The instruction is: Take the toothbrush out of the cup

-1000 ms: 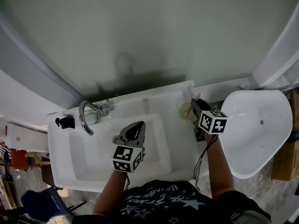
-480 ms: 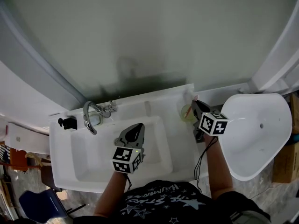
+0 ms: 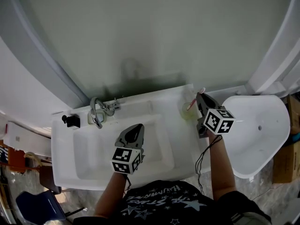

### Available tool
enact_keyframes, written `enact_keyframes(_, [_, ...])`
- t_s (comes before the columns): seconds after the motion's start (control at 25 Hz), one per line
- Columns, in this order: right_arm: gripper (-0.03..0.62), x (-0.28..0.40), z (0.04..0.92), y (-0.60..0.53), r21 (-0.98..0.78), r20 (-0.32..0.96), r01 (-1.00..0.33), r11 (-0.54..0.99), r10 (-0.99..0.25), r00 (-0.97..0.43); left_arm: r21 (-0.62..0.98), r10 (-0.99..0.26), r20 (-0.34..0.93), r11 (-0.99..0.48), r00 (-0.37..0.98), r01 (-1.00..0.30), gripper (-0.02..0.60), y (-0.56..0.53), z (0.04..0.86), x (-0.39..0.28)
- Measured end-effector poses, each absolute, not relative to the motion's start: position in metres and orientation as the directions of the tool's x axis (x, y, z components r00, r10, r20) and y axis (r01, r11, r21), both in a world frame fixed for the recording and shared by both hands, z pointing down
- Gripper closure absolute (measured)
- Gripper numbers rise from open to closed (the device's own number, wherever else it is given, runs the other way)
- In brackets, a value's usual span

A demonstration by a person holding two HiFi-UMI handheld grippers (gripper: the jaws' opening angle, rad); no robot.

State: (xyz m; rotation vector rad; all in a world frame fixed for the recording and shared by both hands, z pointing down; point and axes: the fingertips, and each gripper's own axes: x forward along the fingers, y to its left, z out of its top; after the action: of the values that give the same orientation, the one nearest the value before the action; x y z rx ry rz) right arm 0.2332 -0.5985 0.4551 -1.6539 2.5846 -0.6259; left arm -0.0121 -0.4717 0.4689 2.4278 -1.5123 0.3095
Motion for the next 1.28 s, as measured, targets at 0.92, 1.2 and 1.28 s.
enact_keyframes(0.92, [0.565,0.152,0.406,-0.426,-0.341,0.136,-0.837,0.428,-0.858,-0.495,0.107,-0.847,0.273,-0.445,0.457,-0.889,0.569,-0.318,0.443,-0.07])
enact_keyframes(1.2, [0.565,0.122,0.412,-0.364,-0.338,0.153,-0.836,0.432,-0.851,-0.502,0.122,-0.845,0.27,-0.446,0.462,-0.887,0.569,-0.263,0.449,-0.096])
enact_keyframes(1.28, [0.565,0.116,0.415,-0.345,-0.338,0.158,-0.837,0.43,-0.851,-0.501,0.127,-0.847,0.264,-0.443,0.461,-0.887,0.569,-0.248,0.45,-0.103])
